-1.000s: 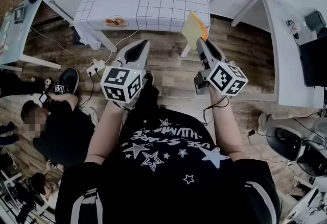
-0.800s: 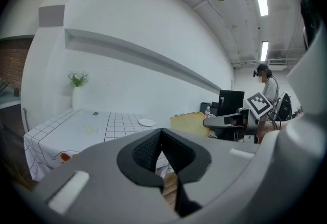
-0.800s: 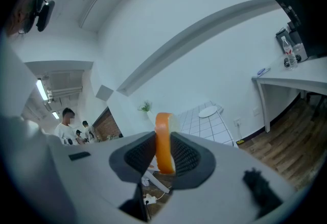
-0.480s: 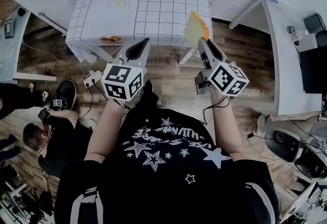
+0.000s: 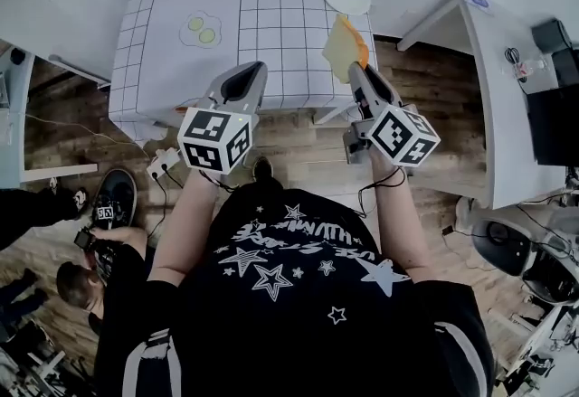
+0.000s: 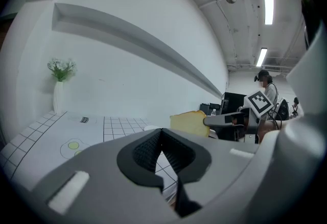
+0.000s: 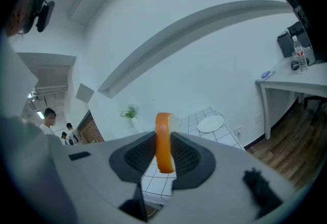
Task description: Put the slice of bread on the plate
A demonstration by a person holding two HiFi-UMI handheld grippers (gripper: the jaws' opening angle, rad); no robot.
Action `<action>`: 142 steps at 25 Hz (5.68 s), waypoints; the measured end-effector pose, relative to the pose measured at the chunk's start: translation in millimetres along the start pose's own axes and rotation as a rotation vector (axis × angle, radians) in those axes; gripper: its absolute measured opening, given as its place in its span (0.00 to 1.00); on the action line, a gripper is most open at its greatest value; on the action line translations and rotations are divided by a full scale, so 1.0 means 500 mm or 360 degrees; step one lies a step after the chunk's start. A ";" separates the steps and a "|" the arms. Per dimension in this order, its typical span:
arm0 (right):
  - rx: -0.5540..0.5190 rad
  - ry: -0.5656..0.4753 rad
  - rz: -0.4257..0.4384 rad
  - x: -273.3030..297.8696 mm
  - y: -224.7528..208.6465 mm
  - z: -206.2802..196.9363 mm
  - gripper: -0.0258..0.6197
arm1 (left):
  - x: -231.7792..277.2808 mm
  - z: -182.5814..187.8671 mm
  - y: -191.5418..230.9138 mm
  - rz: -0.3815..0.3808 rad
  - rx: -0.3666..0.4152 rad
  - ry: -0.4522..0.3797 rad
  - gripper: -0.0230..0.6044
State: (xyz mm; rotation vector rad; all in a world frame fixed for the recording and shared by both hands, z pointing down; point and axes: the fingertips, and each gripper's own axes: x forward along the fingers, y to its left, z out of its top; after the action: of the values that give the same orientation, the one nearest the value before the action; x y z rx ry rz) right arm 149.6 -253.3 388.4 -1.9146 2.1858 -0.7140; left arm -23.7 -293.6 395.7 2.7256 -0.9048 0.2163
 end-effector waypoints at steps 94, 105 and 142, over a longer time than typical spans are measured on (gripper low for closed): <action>-0.2418 0.1035 0.0457 0.467 -0.398 -0.127 0.20 | 0.449 0.017 0.064 0.0588 -0.0135 0.0119 0.05; -0.2276 0.1122 0.0427 0.460 -0.400 -0.149 0.22 | 0.420 0.022 0.079 0.0567 -0.0128 0.0096 0.05; -0.1232 0.0501 0.0016 0.369 -0.015 -0.068 0.07 | 0.093 -0.002 0.234 0.0276 -0.0085 0.0092 0.05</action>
State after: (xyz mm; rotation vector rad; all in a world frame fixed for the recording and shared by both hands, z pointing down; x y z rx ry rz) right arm 109.9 -423.5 457.5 -2.2104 2.9791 -0.1583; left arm -57.2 -410.0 430.0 2.5793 -1.1144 0.2986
